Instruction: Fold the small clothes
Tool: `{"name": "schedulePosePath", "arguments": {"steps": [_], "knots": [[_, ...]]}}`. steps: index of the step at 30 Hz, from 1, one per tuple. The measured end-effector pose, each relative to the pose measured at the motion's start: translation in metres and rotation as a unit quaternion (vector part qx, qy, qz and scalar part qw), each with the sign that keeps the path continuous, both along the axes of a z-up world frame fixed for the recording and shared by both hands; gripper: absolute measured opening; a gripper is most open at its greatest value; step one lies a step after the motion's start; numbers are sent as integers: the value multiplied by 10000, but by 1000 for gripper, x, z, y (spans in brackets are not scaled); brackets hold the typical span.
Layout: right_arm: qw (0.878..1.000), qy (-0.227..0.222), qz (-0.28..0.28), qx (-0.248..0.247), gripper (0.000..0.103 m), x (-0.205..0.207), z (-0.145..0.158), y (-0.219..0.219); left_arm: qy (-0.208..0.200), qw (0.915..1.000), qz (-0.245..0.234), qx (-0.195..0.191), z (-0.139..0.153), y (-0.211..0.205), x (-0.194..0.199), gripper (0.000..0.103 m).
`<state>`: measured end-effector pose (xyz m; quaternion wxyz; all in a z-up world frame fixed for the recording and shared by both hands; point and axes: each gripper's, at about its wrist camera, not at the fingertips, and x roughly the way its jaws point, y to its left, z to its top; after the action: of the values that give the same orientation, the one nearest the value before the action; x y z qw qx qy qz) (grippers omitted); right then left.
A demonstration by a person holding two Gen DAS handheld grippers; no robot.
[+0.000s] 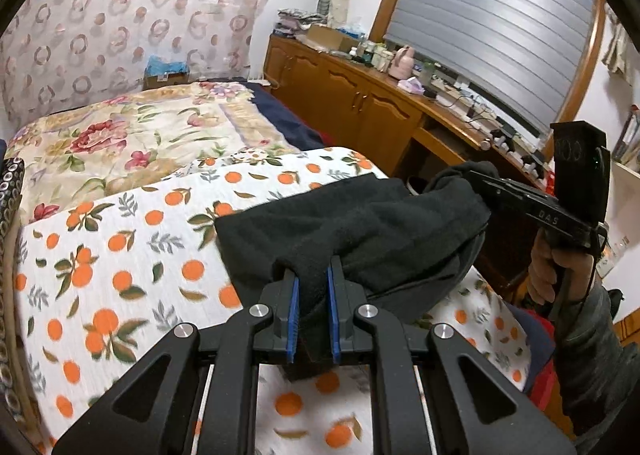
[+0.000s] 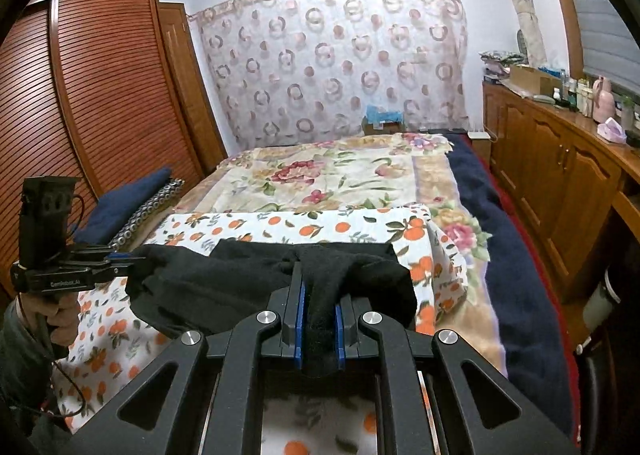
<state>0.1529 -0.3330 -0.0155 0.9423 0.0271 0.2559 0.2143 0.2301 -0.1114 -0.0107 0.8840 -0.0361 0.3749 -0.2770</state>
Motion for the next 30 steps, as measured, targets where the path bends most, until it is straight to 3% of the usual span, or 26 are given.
{"name": "schedulePosePath", "arguments": {"steps": [10, 23, 26, 30], "knots": [[9992, 315, -128, -201, 11, 34, -2, 11, 189, 9997, 52, 125, -11, -5, 50, 13], [9982, 507, -128, -284, 15, 47, 7, 13, 337, 9993, 28, 132, -20, -10, 64, 13], [9978, 526, -182, -365, 25, 47, 12, 13, 337, 9993, 1, 147, -22, -11, 64, 13], [9972, 467, -309, -486, 48, 44, 25, 13, 364, 9992, -14, 151, -26, -11, 66, 13]]}}
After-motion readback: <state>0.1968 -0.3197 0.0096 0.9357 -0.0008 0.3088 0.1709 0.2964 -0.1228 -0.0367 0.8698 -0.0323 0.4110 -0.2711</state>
